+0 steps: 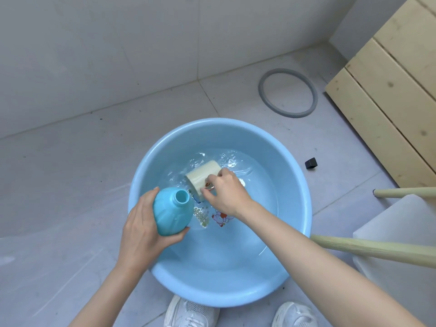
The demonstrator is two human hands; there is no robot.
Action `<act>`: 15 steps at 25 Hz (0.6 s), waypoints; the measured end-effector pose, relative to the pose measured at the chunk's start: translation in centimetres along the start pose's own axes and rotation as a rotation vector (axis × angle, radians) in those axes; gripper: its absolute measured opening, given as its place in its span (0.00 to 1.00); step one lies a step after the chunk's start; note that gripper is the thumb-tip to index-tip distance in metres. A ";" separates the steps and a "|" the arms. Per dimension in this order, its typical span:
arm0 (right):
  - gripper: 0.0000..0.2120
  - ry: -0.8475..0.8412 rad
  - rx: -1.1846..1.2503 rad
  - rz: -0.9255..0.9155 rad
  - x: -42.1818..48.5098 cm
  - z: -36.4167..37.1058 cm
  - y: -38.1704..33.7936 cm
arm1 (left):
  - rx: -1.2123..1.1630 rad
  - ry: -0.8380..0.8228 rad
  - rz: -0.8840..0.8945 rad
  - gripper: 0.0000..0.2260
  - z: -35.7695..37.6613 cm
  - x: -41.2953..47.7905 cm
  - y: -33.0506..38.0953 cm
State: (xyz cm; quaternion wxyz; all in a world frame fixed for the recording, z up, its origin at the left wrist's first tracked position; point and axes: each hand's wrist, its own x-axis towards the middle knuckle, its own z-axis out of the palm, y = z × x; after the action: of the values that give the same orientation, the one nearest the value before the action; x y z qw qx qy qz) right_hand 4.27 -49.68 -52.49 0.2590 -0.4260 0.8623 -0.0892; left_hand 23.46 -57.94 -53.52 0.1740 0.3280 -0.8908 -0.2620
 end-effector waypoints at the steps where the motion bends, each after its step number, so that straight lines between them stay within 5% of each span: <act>1: 0.19 -0.036 -0.011 -0.038 -0.3 0.1 -0.1 | -0.003 0.000 0.000 0.42 0.0 0.0 0.0; 7: 0.18 -0.155 0.096 -0.108 -1.3 0.5 0.3 | -0.009 -0.007 -0.018 0.42 0.0 0.0 0.0; 15: 0.05 -0.173 0.748 0.213 -2.7 -1.9 3.1 | -0.024 -0.003 -0.027 0.41 -0.1 0.1 0.0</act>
State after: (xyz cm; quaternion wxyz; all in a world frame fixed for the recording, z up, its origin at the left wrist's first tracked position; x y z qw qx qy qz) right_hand 2.52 -45.79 -51.04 0.4755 -0.2163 0.7848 -0.3335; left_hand 23.46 -58.02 -53.38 0.1733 0.3372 -0.8834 -0.2755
